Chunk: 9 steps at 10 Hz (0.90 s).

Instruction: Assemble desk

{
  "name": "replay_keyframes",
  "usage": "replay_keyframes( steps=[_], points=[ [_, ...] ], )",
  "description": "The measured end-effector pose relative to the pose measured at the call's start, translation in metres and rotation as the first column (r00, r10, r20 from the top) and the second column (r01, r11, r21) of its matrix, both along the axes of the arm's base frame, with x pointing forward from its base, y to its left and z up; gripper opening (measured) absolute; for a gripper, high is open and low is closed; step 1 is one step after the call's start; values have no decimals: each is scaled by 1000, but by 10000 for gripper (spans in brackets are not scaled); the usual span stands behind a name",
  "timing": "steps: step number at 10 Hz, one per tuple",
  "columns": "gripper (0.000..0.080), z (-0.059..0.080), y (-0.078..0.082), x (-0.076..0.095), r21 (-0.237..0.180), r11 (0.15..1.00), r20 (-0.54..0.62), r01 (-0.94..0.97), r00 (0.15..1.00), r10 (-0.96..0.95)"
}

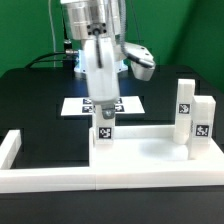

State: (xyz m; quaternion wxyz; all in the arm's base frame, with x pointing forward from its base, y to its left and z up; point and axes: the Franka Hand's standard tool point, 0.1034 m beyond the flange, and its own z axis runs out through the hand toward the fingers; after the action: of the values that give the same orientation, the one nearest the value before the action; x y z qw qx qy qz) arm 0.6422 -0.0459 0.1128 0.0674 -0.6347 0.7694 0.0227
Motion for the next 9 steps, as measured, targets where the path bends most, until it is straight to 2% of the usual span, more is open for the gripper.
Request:
replay_keyframes(
  steps=[1,2,4,5,6,7,8,9],
  points=[
    [293,-2,-1,1,28,985,14,173,985,-173],
    [294,-3,0,-1,28,974,7,226,974,-226],
    [294,-3,-1,-1,20,977,9,213,977,-213],
    [397,-4,-1,-1,11,990,18,142,990,-142],
    [397,-4,-1,-2,-14,1000,32,-17,999,17],
    [568,-3,0,-2,-40,985,39,-168,985,169],
    [635,-4,1,-2,-63,953,47,-295,953,298],
    [635,-5,0,-3,-77,929,52,-362,929,367]
  ],
)
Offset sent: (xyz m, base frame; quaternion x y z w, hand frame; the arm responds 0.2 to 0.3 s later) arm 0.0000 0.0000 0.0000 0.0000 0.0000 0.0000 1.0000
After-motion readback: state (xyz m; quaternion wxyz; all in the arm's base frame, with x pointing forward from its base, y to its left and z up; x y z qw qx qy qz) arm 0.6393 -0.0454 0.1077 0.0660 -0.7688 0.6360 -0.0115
